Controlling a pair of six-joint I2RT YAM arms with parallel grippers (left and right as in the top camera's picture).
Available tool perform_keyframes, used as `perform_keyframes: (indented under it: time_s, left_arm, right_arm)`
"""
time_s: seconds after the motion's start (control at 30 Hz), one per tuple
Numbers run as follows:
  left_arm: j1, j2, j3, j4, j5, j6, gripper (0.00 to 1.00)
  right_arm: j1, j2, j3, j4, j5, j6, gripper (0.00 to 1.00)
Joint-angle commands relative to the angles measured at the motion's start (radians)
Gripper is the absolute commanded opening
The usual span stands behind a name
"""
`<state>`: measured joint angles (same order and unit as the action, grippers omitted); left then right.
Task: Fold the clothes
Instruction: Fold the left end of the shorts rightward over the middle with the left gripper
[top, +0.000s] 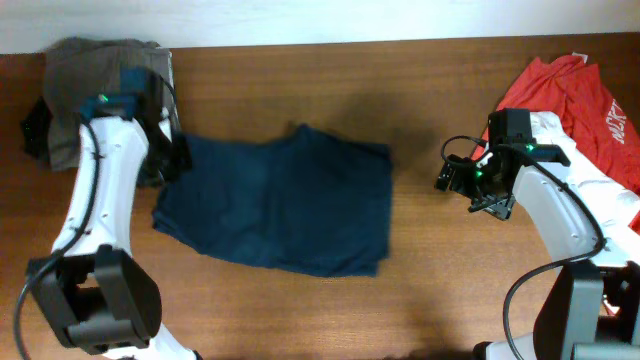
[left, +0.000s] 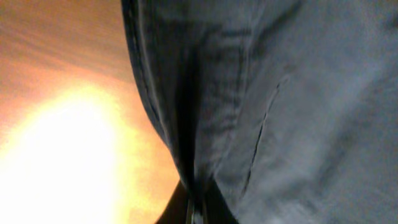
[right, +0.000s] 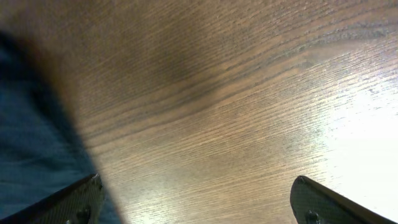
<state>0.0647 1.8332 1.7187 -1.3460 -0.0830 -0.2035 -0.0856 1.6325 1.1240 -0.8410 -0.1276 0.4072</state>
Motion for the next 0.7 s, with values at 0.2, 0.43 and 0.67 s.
perform_keyframes:
  time_s: [0.2, 0.43, 0.67]
  left_arm:
    - [-0.259, -0.069, 0.186, -0.068, -0.014, -0.013, 0.00]
    - [-0.433, 0.146, 0.112, 0.111, 0.182, -0.013, 0.00]
    - [-0.568, 0.291, 0.111, 0.156, 0.200, -0.013, 0.54]
  right_arm:
    - [-0.004, -0.005, 0.010, 0.000, 0.008, -0.010, 0.99]
    - [-0.004, -0.005, 0.010, 0.000, 0.008, -0.010, 0.99]
    - [-0.004, -0.005, 0.010, 0.000, 0.009, -0.010, 0.99]
